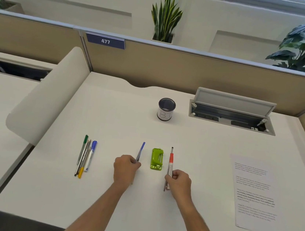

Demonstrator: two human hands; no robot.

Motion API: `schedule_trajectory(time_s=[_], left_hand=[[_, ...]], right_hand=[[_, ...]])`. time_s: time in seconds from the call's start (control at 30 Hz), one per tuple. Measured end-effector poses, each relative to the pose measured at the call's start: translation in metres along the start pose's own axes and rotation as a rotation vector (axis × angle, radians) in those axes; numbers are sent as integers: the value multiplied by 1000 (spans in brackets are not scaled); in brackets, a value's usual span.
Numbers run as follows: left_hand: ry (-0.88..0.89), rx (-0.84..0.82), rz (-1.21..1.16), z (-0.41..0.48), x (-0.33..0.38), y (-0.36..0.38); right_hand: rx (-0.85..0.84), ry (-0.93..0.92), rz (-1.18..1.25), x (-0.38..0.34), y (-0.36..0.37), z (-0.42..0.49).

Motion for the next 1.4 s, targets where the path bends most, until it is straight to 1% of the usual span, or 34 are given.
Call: schedule_trajectory(time_s=[0.1, 0.2, 0.37, 0.5, 0.6, 0.7, 0.87, 1.07, 1.2, 1.4], left_hand=[[5, 17, -119, 2, -19, -26], [-49, 70, -183, 13, -53, -61], [-185, 177, -142, 31, -113, -119], [-237, 212, -91, 41, -156, -148], [-250, 197, -67, 49, -177, -156], [-260, 173, -41, 57, -187, -157], [-260, 122, 1, 73, -193, -154], [-243, 106, 6, 91, -192, -154], [-206, 94, 7, 98, -192, -156], [-209, 124, -23, 100, -196, -161]], right_hand=[[-70, -18, 38, -10, 22, -11], [-153, 4, 54, -16, 56, -18], [-302, 60, 127, -30, 124, -35], [-360, 69, 92, -44, 176, -43], [-364, 76, 68, -50, 210, -43], [-362, 68, -8, -54, 239, -44], [-312, 62, -102, -64, 271, -44], [-285, 47, -140, -73, 289, -40], [-293, 74, -102, -73, 293, -35], [-247, 44, -93, -73, 295, -32]])
Point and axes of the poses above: each hand's wrist, its own z-axis towards the middle knuckle, its own y-axis out of the palm, x = y × z, the point moved 4 cm from there along z, towards the middle knuckle, and after that the axes turned 12 degrees about z, right-handed, at the moved point
